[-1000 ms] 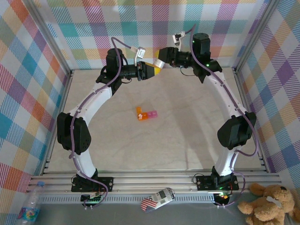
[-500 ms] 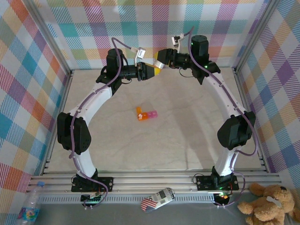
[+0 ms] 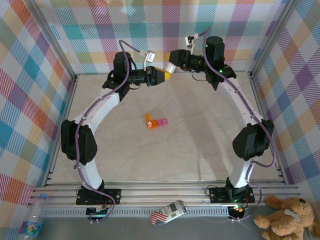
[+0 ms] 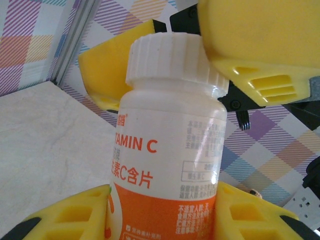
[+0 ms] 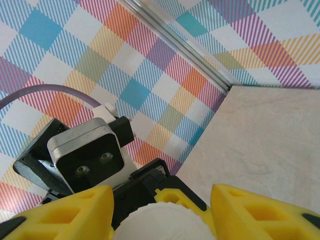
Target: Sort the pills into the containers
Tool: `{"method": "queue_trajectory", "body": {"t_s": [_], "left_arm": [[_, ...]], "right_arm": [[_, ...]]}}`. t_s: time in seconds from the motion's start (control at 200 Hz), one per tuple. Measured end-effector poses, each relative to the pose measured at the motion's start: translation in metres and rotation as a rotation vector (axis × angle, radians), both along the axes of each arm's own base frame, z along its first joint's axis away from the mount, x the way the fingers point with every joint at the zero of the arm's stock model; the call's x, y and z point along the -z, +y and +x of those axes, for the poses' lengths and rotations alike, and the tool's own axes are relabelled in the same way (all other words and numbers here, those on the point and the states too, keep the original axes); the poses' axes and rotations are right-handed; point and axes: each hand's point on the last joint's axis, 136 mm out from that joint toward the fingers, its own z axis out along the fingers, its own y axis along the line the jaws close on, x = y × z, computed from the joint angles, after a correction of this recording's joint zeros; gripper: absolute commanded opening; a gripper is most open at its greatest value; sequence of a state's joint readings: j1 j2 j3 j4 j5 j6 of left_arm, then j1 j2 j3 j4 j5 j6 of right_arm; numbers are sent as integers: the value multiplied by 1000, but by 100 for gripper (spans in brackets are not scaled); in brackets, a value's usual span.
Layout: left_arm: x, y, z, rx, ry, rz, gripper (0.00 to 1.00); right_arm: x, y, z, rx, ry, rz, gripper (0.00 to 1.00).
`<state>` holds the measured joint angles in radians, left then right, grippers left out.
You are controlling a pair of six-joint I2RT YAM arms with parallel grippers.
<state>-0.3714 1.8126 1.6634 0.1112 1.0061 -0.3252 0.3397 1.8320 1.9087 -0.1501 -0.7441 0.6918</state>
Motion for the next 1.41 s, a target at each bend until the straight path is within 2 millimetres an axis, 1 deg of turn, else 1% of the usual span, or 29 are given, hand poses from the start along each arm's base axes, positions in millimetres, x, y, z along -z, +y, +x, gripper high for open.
{"method": "queue_trajectory", "body": {"t_s": [0.135, 0.255, 0.33, 0.48, 0.635, 0.755, 0.78, 0.84, 0.87, 0.985, 1.08, 1.19, 1.205, 1.225, 1.285, 1.3, 1.405], "left_arm": [[1, 0, 0, 2, 5, 1, 0], [1, 0, 0, -2, 5, 2, 0], [1, 0, 1, -5, 6, 3, 0], [5, 1, 4, -28, 6, 12, 0], [12, 5, 2, -89, 3, 39, 0], [12, 8, 4, -116, -11, 50, 0], [12, 8, 5, -121, -11, 51, 1], [13, 9, 6, -129, -15, 54, 8], [14, 9, 6, -132, -14, 55, 15], [17, 10, 6, -144, -12, 60, 36], [24, 10, 6, -154, -4, 67, 49], [32, 13, 11, -191, -10, 80, 67], [34, 14, 11, -197, -6, 81, 74], [37, 14, 12, -202, -7, 86, 81], [45, 16, 15, -227, 6, 93, 94], [46, 17, 15, -228, 3, 96, 99], [57, 20, 18, -255, 19, 105, 100]], "right_arm": [[1, -2, 1, 3, -4, 4, 36], [1, -2, 1, 1, -13, 9, 30], [2, -2, 1, 5, -12, 12, 27], [4, -5, 1, 49, -7, 13, 13], [12, -1, 0, 124, -2, 0, 11], [11, 0, 2, 156, -11, 1, 11], [11, 0, 2, 159, -12, 1, 11], [11, 0, 3, 165, -14, 0, 10], [11, 0, 2, 166, -13, -2, 10], [16, 0, 3, 171, -9, -9, 9], [22, 0, 4, 177, 2, -18, 8], [33, -3, 5, 196, 26, -34, 8], [35, -3, 4, 197, 30, -36, 8], [37, -4, 4, 201, 35, -40, 8], [41, -6, 3, 209, 47, -49, 8], [42, -7, 2, 211, 50, -52, 8], [47, -14, 2, 234, 57, -69, 8]]}}
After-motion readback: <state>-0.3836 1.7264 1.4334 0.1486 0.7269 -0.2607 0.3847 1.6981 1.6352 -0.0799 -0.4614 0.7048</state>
